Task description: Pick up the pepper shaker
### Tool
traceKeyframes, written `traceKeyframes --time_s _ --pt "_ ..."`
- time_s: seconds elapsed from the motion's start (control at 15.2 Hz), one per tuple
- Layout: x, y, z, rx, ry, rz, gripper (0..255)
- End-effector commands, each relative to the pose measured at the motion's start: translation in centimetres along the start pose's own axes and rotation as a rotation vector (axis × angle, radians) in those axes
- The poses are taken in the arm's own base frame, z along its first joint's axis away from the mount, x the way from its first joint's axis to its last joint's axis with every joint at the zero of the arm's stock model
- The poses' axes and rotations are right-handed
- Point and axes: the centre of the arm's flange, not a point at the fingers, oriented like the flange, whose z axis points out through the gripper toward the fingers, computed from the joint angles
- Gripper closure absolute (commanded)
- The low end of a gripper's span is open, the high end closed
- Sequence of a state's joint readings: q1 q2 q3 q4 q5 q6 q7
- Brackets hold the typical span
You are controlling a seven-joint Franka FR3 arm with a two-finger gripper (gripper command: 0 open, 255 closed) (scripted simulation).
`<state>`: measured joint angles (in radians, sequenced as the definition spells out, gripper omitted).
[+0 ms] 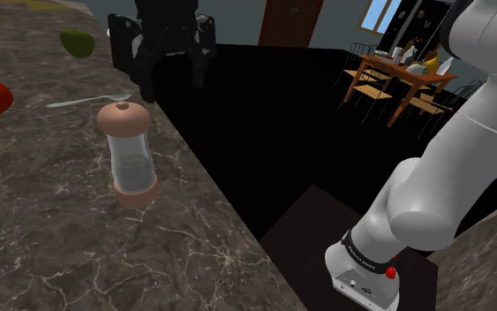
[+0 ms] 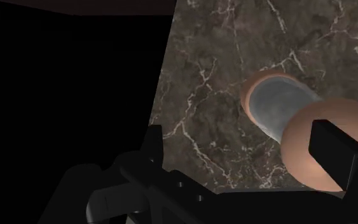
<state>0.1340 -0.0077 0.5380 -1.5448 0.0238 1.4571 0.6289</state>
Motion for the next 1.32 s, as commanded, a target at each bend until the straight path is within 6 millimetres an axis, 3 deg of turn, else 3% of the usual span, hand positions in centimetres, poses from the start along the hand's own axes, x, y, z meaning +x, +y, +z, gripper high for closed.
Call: traceKeyframes --time_s 0.0,0.26,0.79,0.92,0.99,1.25 --pt "1.3 -2.4 -0.1 0.008 -0.003 0.007 0" --pt "3.6 -6.9 -1.0 0.022 -0.008 0.016 0" --pt "3.9 -7.1 3.0 0.022 -0.008 0.016 0" --pt "3.9 -7.1 3.0 0.022 -0.008 0.016 0" --pt "3.9 -7.1 3.0 0.022 -0.008 0.016 255" --pt "3.9 -7.0 3.0 0.022 -0.008 0.016 255"
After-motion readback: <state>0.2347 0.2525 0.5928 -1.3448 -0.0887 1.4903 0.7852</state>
